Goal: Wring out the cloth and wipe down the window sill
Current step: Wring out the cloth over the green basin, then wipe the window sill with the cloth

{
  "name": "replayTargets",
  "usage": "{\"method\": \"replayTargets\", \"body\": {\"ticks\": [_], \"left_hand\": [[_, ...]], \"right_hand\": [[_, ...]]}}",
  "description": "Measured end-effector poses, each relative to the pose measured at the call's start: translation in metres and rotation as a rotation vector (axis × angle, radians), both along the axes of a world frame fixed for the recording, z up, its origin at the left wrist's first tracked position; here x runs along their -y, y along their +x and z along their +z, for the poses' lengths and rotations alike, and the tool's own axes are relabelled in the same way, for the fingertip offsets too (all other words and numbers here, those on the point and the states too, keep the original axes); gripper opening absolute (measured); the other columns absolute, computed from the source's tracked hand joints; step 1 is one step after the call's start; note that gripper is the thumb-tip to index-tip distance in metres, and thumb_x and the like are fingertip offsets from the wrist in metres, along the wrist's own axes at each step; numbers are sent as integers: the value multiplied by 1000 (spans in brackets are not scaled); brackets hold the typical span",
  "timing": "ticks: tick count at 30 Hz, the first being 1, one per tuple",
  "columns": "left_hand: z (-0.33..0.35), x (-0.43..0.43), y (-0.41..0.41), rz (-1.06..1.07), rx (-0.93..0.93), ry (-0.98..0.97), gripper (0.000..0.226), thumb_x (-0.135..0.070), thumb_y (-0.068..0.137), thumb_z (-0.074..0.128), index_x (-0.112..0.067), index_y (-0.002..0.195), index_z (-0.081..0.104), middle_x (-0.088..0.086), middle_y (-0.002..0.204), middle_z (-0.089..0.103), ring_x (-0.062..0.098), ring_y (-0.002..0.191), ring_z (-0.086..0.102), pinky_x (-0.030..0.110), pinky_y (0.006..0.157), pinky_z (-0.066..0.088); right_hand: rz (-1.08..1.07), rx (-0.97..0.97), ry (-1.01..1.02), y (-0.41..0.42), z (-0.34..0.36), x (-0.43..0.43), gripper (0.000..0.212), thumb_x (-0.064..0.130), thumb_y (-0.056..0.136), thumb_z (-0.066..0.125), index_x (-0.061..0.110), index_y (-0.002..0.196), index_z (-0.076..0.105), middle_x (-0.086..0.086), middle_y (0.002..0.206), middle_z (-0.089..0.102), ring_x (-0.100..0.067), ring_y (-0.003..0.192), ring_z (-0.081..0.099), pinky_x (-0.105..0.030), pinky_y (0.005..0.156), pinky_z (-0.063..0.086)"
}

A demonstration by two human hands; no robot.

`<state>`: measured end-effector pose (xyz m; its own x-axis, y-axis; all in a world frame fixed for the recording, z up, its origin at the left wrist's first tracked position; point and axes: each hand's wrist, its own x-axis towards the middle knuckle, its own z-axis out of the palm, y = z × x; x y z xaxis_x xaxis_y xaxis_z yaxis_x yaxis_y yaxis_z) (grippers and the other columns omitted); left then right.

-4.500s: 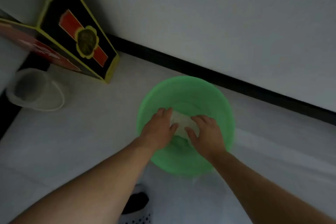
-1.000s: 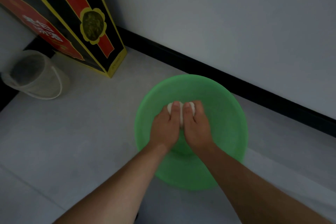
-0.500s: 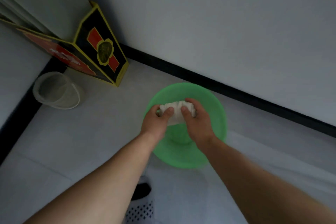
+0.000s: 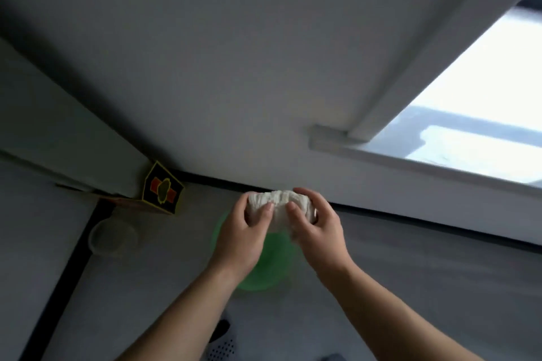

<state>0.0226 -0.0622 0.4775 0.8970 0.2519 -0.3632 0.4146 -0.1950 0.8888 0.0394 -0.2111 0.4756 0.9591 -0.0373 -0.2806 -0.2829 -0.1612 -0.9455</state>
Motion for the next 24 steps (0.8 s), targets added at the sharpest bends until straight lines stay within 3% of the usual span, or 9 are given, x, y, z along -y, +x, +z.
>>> {"method": "replayTargets", "body": {"ticks": [3,6,9,12,15,17,19,22,24], "left_hand": [[53,48,26,-57,46,-53,20,-39,91,63,-28,108,59,-12,100,70,4,95,65,30,86,51],[84,108,53,-146,30,-136,21,-26,94,62,-27,114,55,-9,102,69,11,96,65,43,92,53],[100,167,82,-216,-25,-140,24,-30,95,59,-29,117,52,-8,101,68,17,93,66,50,86,55],[109,212,119,-196,-30,-96,24,-38,90,57,-21,107,51,3,95,64,24,88,65,51,82,56],[112,249,156,-163,-51,-44,24,-39,92,53,-22,107,46,-1,98,59,26,97,61,49,90,53],[108,266,179,-153,-78,-28,30,-37,95,51,-25,121,40,-1,111,57,24,102,59,43,94,51],[100,276,198,-153,-83,27,43,-35,97,51,-26,136,34,0,126,52,20,108,55,33,91,44],[86,286,218,-129,-61,70,54,-30,100,49,-25,149,28,-3,136,39,8,113,40,25,93,31],[79,290,229,-123,-45,95,55,-26,101,47,-24,151,27,-1,145,37,9,121,39,22,97,28]], "right_hand": [[-8,42,-19,18,62,52,20,31,89,71,37,108,67,12,81,69,-10,68,63,-33,63,54],[-36,67,-45,47,105,113,21,26,90,72,36,107,68,6,89,72,-11,73,66,-30,63,55],[-43,45,-60,86,127,173,24,23,88,74,34,108,68,5,90,72,-12,76,65,-29,65,52],[-23,10,-54,129,129,219,26,24,86,74,34,109,67,-1,97,70,-17,82,66,-33,67,53],[34,-40,-21,169,125,251,28,22,88,70,32,113,64,-6,105,66,-19,83,64,-34,63,54],[82,-61,-42,194,117,267,31,20,88,68,33,116,63,-4,112,62,-17,84,63,-29,62,55],[110,-69,-77,215,106,277,36,20,87,67,34,120,62,0,117,59,-17,93,63,-31,74,57],[119,-76,-110,238,86,288,37,23,87,69,34,121,60,5,114,58,-14,92,62,-24,70,52],[148,-64,-136,251,77,293,37,25,87,71,36,120,60,10,108,59,-8,88,62,-18,68,50]]}}
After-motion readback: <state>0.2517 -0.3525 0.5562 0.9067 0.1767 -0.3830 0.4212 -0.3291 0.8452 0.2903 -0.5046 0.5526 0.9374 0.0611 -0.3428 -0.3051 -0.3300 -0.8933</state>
